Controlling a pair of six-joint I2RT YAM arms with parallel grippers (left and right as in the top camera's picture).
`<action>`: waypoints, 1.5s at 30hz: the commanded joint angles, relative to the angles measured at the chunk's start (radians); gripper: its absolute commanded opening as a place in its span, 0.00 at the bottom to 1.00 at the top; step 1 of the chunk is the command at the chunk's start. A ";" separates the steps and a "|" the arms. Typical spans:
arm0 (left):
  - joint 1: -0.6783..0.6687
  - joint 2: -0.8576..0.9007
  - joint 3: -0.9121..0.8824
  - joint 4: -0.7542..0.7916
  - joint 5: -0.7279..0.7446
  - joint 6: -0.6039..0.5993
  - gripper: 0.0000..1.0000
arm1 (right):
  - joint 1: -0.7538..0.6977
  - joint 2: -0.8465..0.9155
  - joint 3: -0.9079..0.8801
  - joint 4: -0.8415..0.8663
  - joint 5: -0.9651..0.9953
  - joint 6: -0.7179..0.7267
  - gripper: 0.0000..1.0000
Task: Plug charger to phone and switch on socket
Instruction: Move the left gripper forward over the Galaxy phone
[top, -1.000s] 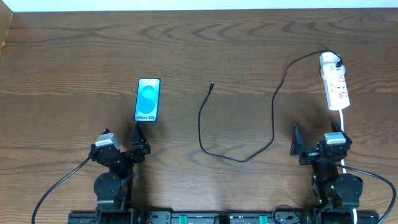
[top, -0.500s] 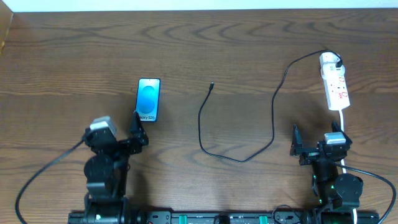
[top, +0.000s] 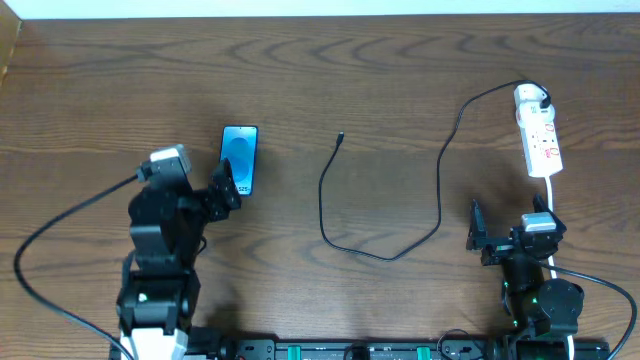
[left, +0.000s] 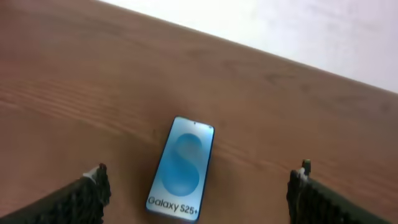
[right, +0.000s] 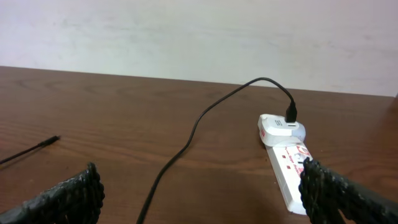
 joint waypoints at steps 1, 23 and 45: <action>0.005 0.053 0.103 -0.052 0.006 0.032 0.92 | 0.007 0.000 -0.001 -0.005 0.000 0.007 0.99; 0.004 0.613 0.765 -0.525 0.153 0.170 0.92 | 0.007 0.000 -0.001 -0.005 0.000 0.007 0.99; 0.004 0.972 1.036 -0.788 0.156 0.192 0.92 | 0.007 0.000 -0.001 -0.005 0.000 0.007 0.99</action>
